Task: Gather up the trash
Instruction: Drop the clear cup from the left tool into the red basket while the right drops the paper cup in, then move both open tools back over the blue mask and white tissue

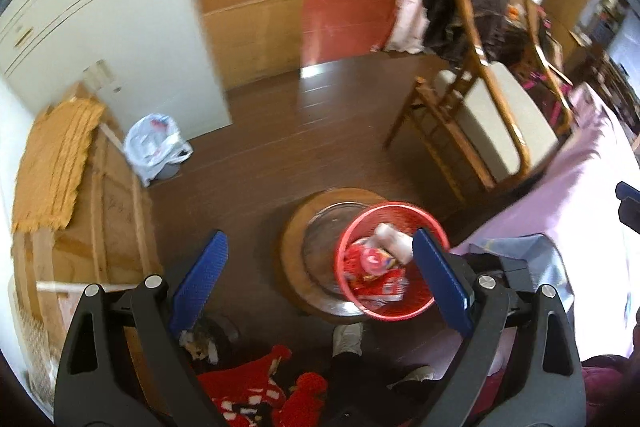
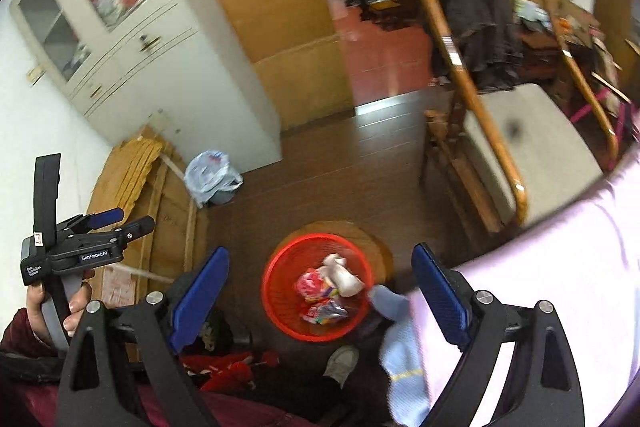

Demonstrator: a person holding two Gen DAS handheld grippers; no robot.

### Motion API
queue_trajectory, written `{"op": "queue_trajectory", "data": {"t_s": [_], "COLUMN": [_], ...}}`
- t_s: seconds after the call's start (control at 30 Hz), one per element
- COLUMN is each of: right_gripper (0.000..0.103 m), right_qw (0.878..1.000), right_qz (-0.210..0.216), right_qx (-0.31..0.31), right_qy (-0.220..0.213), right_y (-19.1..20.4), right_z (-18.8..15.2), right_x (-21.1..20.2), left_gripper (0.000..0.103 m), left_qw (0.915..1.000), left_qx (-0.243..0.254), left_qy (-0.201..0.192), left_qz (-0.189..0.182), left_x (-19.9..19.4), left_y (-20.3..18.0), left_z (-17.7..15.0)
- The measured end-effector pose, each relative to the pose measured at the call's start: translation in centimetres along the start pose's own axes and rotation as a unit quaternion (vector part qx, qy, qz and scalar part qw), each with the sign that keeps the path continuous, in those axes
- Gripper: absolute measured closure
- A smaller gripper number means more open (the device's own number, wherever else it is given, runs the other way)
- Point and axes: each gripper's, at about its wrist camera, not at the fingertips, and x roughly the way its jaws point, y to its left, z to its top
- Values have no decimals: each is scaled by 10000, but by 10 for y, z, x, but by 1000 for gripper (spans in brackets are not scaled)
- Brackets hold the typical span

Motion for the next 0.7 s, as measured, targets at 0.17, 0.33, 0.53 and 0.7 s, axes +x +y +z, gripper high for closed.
{"op": "queue_trajectory", "data": {"t_s": [0.17, 0.33, 0.53, 0.7], "right_gripper": [12, 12, 12, 12], "right_qw": [9977, 9906, 9755, 9528], "right_qz": [-302, -653, -1092, -1490], "right_qx": [558, 1071, 1704, 2379], "right_qy": [-251, -549, -865, -1155], "right_y": [-38, -70, -107, -141], "right_z": [-21, -49, -90, -139], "right_x": [-27, -58, -97, -139], "left_gripper": [13, 13, 13, 13], "left_qw": [9979, 9921, 9778, 9591], "left_qx": [583, 1120, 1856, 2505], "left_qy": [-35, -56, -87, -92], "left_qz": [-287, -569, -965, -1311], "left_x": [8, 14, 17, 13], "left_y": [-46, -90, -159, -225], "left_z": [12, 19, 22, 13]}}
